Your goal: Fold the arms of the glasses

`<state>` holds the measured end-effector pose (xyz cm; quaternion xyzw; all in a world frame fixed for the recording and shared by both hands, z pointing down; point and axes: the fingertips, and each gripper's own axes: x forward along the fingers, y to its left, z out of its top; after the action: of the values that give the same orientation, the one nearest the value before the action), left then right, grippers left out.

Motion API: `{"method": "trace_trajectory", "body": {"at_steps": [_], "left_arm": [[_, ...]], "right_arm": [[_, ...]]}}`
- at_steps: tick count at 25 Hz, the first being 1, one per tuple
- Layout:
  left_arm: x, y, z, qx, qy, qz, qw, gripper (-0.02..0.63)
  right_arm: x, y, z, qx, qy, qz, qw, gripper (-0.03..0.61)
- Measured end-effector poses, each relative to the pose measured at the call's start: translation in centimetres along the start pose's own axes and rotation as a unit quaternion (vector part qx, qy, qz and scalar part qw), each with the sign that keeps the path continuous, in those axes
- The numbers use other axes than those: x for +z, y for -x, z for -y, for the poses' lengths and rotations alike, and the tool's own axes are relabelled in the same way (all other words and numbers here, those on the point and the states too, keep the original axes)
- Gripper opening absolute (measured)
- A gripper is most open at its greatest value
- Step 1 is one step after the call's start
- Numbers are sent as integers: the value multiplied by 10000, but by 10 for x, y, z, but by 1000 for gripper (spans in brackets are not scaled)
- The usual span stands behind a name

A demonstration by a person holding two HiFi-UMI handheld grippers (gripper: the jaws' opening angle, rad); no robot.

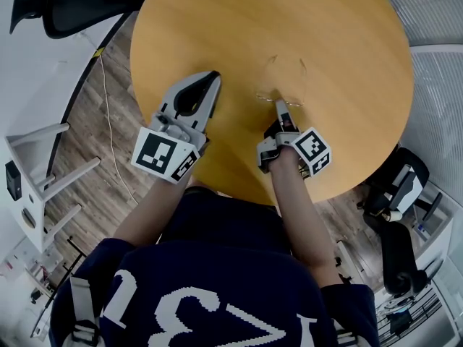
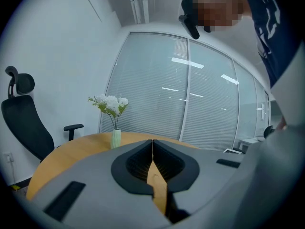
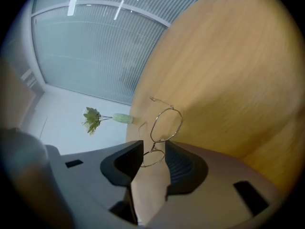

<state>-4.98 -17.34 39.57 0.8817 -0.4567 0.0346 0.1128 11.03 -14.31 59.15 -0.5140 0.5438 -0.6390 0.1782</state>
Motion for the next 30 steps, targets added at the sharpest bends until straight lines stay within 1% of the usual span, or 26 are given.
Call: {"method": "trace_trajectory", "body": {"at_steps": [2, 4, 5, 7, 10, 12, 17, 22, 25, 28, 30], "left_arm": [[-1, 0, 1, 28, -2, -12, 10000, 15], [-2, -1, 2, 39, -3, -23, 10000, 15], [-2, -1, 2, 40, -4, -30, 10000, 15], [-3, 0, 2, 45, -5, -40, 10000, 15], [-4, 2, 0, 57, 9, -44, 10000, 15], [-4, 2, 0, 60, 15, -34, 10000, 15], [4, 4, -7, 88, -32, 51, 9999, 15], [19, 10, -12, 123, -122, 191, 9997, 15], [26, 12, -10, 100, -184, 241, 9995, 15], [25, 6, 4, -96, -199, 197, 9996, 15], [17, 2, 16, -359, -140, 43, 9992, 17]], "right_arm": [[2, -1, 5, -59, -155, 14, 9999, 158], [4, -1, 8, -104, -174, 57, 9998, 130], [6, -2, 8, -117, -135, 75, 9998, 110], [6, -3, 8, -131, -25, 80, 9999, 98], [6, -4, 6, -130, 126, 43, 9998, 34], [6, -4, 3, -52, 216, 18, 9998, 32], [9, -2, -14, 323, 342, 16, 9989, 31], [18, 4, -52, 1071, 521, 105, 9928, 31], [25, 8, -68, 1205, 718, 117, 9900, 31], [31, 13, -86, 1374, 880, 144, 9865, 31], [29, 16, -99, 1503, 1034, 164, 9831, 31]]}}
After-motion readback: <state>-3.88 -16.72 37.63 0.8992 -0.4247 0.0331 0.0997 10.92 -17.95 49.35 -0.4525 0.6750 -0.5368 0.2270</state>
